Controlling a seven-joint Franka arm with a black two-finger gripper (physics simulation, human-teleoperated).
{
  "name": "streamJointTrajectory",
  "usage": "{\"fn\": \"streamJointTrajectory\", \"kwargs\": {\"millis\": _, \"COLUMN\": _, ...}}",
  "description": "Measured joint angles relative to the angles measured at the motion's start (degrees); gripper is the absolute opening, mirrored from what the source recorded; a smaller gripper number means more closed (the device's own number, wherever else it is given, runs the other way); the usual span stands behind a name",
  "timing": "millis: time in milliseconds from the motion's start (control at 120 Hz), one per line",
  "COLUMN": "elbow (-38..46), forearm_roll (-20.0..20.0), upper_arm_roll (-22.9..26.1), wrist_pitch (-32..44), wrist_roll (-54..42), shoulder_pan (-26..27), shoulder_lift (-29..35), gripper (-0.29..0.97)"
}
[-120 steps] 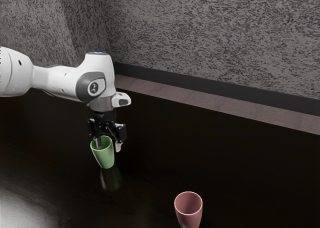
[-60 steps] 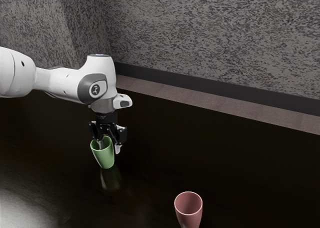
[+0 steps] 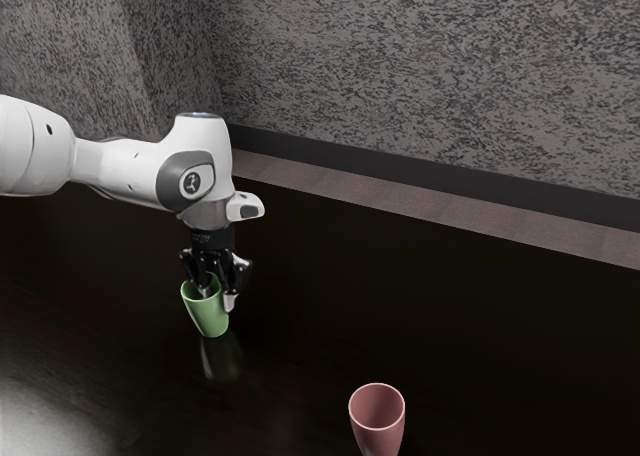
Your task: Place the left cup onto the right cup
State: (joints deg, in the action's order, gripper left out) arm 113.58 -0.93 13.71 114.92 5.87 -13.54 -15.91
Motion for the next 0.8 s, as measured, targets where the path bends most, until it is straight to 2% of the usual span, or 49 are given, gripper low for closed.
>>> {"fn": "streamJointTrajectory", "kwargs": {"millis": 483, "elbow": -0.15, "forearm_roll": -0.57, "upper_arm_roll": 0.00, "wrist_pitch": 0.20, "wrist_roll": 0.09, "shoulder_pan": 0.00, "shoulder_lift": -0.14, "gripper": -0.05}}
{"fn": "streamJointTrajectory", "kwargs": {"millis": 800, "elbow": -0.26, "forearm_roll": -0.93, "upper_arm_roll": -0.07, "wrist_pitch": 0.23, "wrist_roll": 0.34, "shoulder_pan": 0.05, "shoulder_lift": -0.14, "gripper": -0.09}}
